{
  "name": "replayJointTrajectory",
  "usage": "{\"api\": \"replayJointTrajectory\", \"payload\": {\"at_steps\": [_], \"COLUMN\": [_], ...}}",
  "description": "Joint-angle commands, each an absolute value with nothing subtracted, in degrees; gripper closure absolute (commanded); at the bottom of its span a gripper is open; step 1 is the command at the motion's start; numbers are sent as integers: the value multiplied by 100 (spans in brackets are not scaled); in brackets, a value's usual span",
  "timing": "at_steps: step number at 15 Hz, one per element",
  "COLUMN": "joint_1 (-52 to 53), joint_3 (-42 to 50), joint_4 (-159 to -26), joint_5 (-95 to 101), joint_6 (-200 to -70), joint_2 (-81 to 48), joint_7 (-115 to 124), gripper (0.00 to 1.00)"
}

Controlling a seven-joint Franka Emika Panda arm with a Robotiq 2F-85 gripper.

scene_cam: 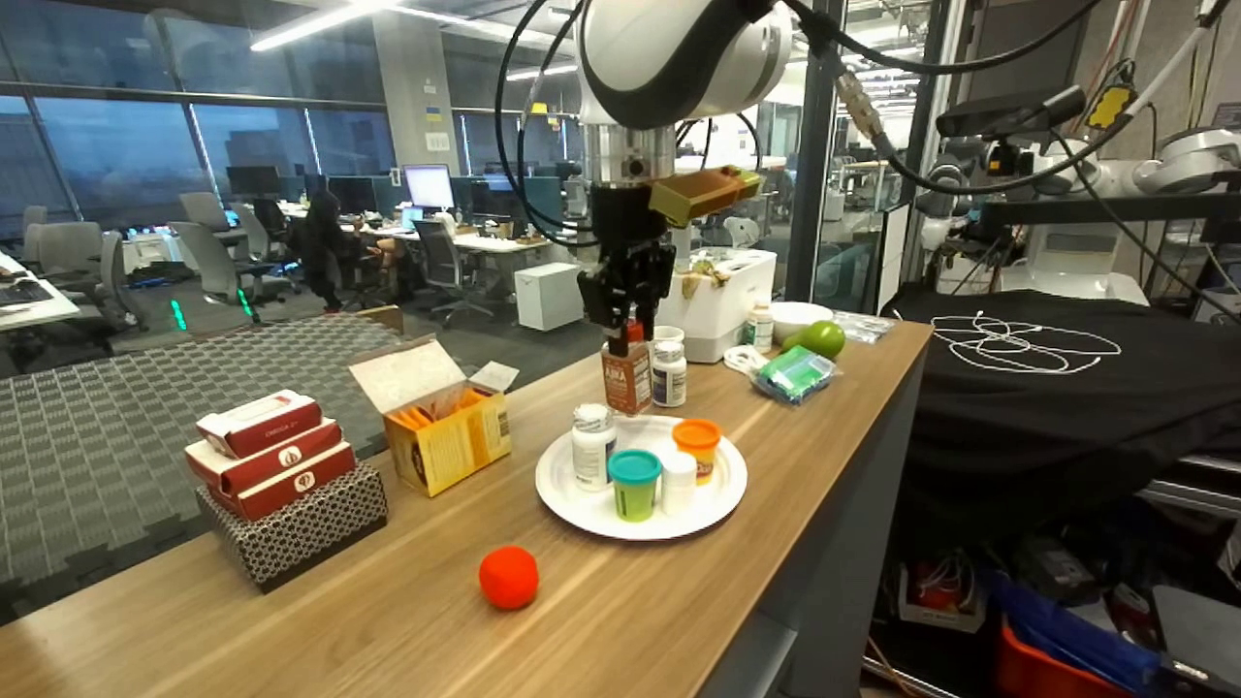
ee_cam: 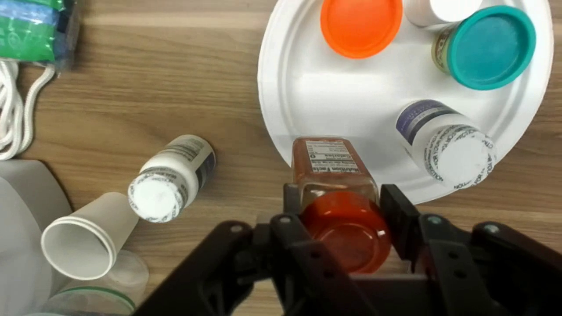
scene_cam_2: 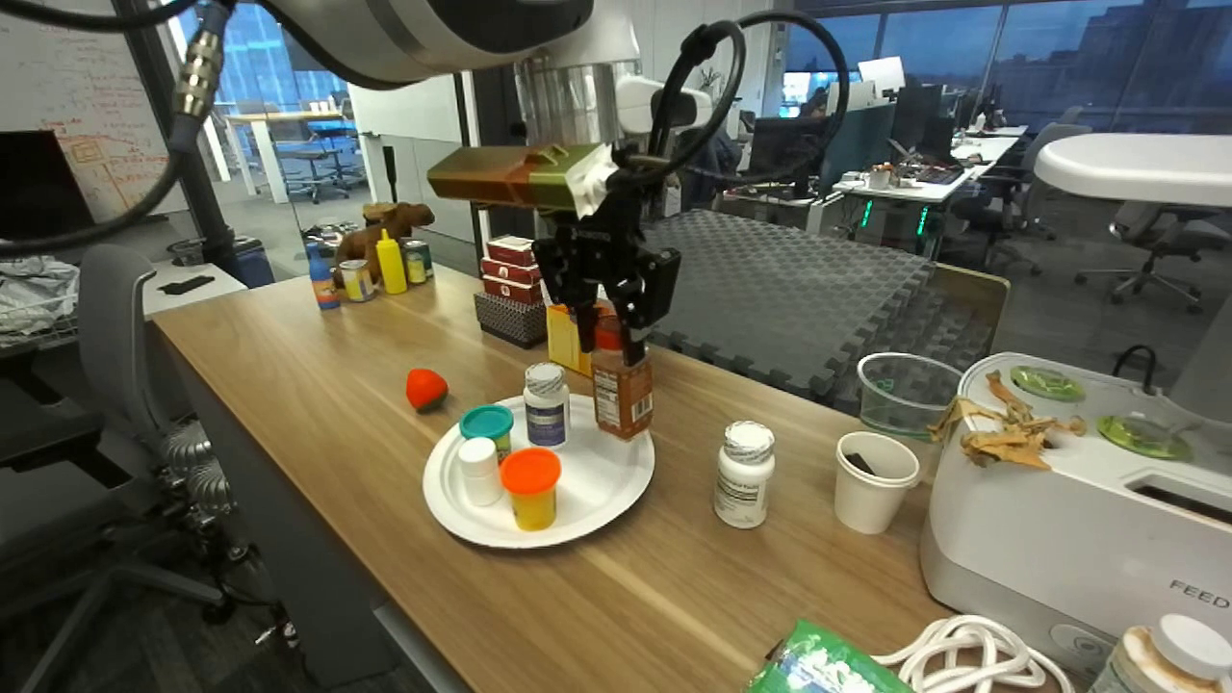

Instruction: Put the bottles and red plushy on the plate

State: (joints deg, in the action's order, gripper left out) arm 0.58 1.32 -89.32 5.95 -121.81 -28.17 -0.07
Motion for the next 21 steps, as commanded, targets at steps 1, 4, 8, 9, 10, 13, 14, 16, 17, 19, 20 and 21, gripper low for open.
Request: {"api": "replayJointTrajectory", "payload": {"at_steps": [1,4,8,9,10,13,14,16,17,19,20,21], "joint_1": [-2,27,19,11,2,-6,-16,-22,-31,-26,-34,-46], "joint_3": [-4,-49,-83,-83,-85,-82,-87,-74,-65,26,99,167], "joint_4": [-9678,-9886,-10098,-10139,-10170,-10242,-10261,-10269,-10259,-10187,-10112,-10047], "joint_5": [332,271,270,272,257,249,235,220,217,297,346,377], "joint_6": [-12796,-13021,-13161,-13174,-13174,-13207,-13217,-13255,-13281,-13302,-13294,-13293], "joint_2": [-2446,-2438,-2385,-2364,-2349,-2276,-2237,-2168,-2139,-2111,-2138,-2166], "joint_7": [-104,-120,-146,-162,-169,-174,-191,-162,-156,-15,71,141], "gripper": [74,74,74,73,42,12,5,0,0,0,0,0]}}
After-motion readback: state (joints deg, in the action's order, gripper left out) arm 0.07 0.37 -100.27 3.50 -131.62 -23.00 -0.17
